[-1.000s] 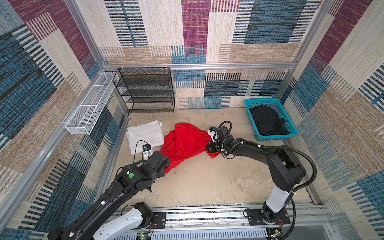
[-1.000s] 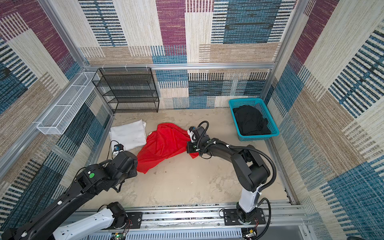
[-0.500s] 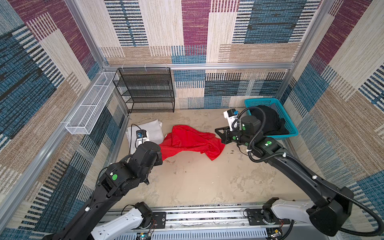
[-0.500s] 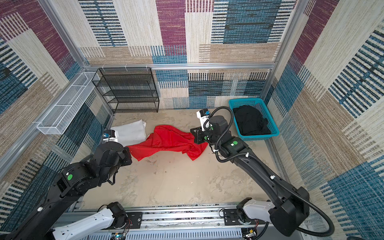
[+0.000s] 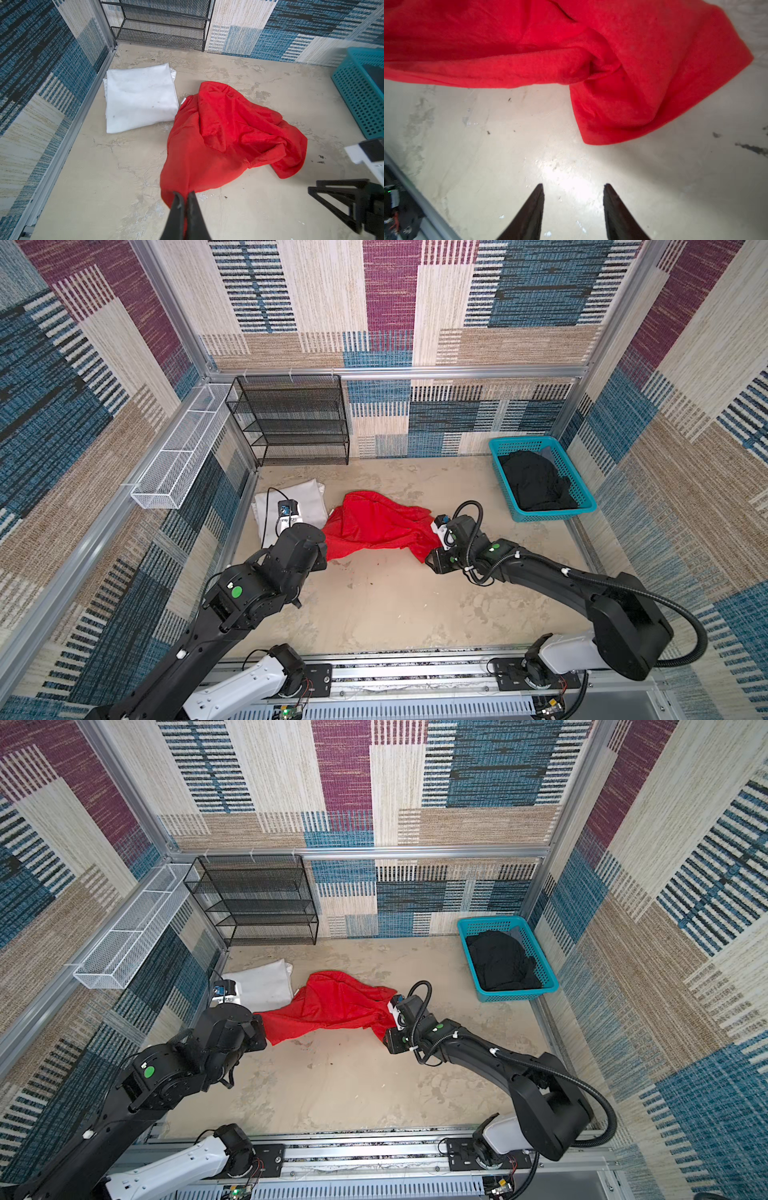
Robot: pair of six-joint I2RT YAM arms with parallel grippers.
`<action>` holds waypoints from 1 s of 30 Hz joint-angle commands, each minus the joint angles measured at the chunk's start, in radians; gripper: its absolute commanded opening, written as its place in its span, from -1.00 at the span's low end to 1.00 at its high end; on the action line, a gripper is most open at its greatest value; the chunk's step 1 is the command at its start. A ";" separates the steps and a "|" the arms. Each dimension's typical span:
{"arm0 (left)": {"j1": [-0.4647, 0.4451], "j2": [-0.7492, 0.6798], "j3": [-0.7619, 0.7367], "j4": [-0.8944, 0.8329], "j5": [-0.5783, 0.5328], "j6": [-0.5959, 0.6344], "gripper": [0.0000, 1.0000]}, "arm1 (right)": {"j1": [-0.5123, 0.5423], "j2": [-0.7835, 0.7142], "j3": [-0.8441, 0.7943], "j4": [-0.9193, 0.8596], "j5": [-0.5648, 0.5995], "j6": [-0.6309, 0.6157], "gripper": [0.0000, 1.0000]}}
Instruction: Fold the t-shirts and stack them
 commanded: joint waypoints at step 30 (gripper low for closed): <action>0.014 -0.044 -0.040 -0.022 -0.072 -0.045 -1.00 | 0.092 -0.264 0.161 -0.209 0.263 -0.108 -1.00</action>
